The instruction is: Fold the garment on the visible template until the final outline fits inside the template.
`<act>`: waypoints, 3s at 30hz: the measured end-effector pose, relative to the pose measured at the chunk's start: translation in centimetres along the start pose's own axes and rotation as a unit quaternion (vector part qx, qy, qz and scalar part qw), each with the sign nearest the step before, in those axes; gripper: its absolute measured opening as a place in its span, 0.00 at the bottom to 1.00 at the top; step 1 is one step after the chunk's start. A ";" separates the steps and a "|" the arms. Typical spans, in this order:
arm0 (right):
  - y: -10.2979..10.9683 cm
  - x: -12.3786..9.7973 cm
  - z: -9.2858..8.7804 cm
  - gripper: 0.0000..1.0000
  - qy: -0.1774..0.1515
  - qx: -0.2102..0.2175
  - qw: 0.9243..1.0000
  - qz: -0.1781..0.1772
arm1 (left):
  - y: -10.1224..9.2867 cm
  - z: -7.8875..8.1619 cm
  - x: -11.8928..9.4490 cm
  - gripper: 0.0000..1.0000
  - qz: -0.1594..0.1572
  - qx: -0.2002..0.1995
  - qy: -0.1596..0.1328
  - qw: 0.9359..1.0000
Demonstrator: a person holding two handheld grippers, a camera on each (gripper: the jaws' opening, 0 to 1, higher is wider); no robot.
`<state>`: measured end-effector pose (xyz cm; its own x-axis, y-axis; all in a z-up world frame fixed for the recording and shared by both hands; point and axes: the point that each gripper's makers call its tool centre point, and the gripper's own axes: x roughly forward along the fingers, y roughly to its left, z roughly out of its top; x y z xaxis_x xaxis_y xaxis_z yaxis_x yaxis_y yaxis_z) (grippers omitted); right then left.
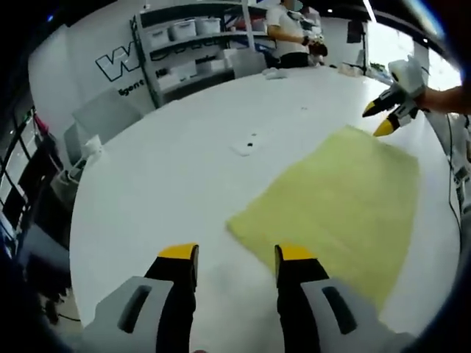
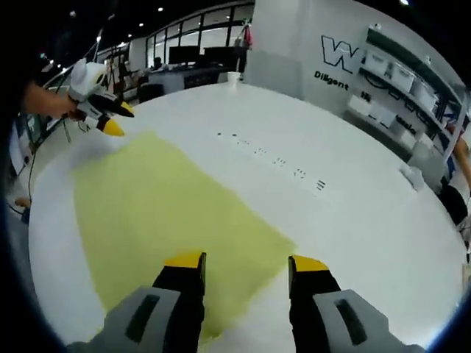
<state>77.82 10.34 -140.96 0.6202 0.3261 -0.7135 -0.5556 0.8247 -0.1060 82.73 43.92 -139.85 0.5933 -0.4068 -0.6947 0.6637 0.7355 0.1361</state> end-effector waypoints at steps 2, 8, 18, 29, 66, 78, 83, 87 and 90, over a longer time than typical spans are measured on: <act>0.5 0.0 -0.4 0.45 0.002 -0.009 1.000 0.004 | -0.6 -0.3 -0.3 0.46 -0.003 -0.002 0.000 1.000; 1.7 0.0 -1.3 0.46 0.009 -0.008 1.000 0.014 | -2.1 -0.8 -0.6 0.47 -0.016 0.009 -0.001 1.000; 3.3 -1.1 -1.7 0.48 0.001 0.016 0.999 0.027 | -4.5 -0.3 -1.1 0.50 -0.027 -0.018 -0.013 0.999; 3.7 -2.6 -2.9 0.49 0.004 0.023 0.999 0.029 | -5.5 -1.5 -2.8 0.51 -0.034 -0.027 -0.013 0.999; 4.1 -6.4 -9.1 0.48 0.068 -0.034 0.997 0.027 | -7.9 -6.8 -5.0 0.59 -0.048 0.031 0.037 0.998; 7.3 -4.6 -5.0 0.48 0.022 -0.031 0.998 0.043 | -10.4 -3.2 -4.0 0.62 -0.058 0.018 -0.004 0.998; 8.3 -3.8 -4.2 0.48 0.014 -0.024 0.998 0.052 | -11.5 -3.0 -3.4 0.64 -0.068 0.019 -0.006 0.997; 9.1 -3.1 -3.9 0.49 0.016 -0.029 0.998 0.060 | -12.0 -2.9 -3.1 0.65 -0.070 0.021 -0.004 0.997; 10.3 -2.3 -2.9 0.50 0.015 -0.027 0.997 0.066 | -12.3 -2.4 -2.8 0.65 -0.073 0.019 -0.010 0.997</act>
<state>69.12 16.73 -142.43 0.5231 0.4167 -0.7435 -0.6613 0.7487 -0.0457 71.77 37.32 -141.29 0.4974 -0.5189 -0.6953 0.7600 0.6470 0.0608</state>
